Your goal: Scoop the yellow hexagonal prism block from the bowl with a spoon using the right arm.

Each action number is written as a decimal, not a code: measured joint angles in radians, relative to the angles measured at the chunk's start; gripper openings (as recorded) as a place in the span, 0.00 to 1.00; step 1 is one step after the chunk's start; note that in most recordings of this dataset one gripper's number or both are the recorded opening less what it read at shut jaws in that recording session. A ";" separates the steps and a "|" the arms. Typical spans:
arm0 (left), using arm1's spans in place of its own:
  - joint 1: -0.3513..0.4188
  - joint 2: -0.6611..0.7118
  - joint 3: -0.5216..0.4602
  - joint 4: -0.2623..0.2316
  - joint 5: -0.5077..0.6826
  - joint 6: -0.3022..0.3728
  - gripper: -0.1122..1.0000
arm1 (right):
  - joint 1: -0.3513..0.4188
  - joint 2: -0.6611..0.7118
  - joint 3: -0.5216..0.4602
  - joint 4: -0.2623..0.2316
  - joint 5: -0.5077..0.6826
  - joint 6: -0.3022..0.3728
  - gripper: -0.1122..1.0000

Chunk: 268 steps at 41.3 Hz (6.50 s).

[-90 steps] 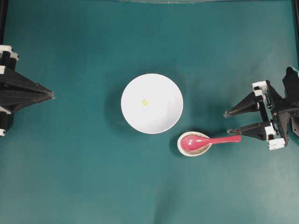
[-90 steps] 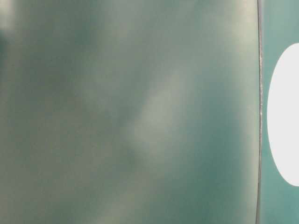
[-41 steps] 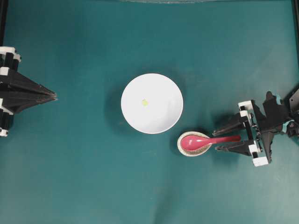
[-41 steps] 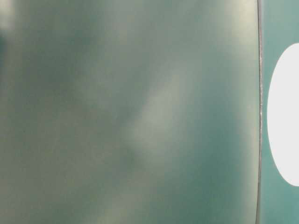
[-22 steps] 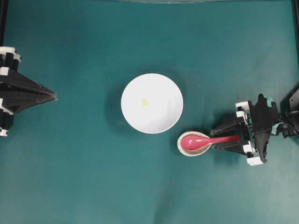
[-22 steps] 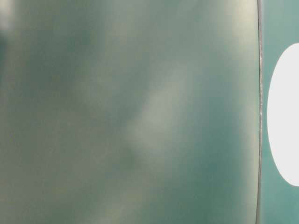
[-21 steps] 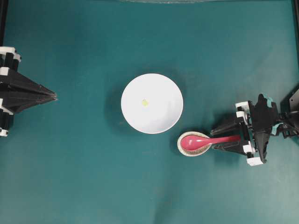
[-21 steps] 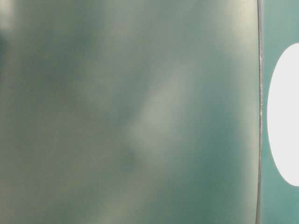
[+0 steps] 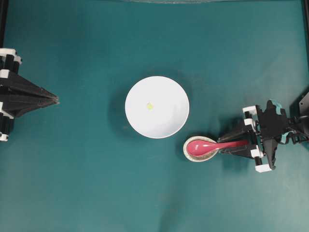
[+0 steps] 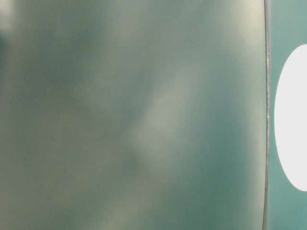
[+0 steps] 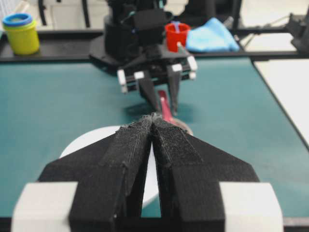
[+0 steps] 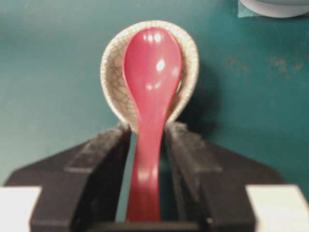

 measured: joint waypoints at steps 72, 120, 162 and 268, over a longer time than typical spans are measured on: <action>0.000 0.012 0.000 -0.002 -0.002 0.012 0.16 | 0.002 -0.160 0.008 0.048 0.051 -0.078 0.33; 0.002 0.012 0.002 -0.002 -0.020 0.012 0.16 | -0.305 -0.716 -0.374 0.051 1.233 -0.129 0.33; 0.002 0.011 0.000 0.000 -0.018 0.006 0.16 | -0.376 -0.390 -0.689 0.044 1.582 0.012 0.33; 0.000 0.008 0.000 -0.002 -0.017 0.002 0.16 | -0.430 -0.212 -0.721 0.028 1.401 0.006 0.18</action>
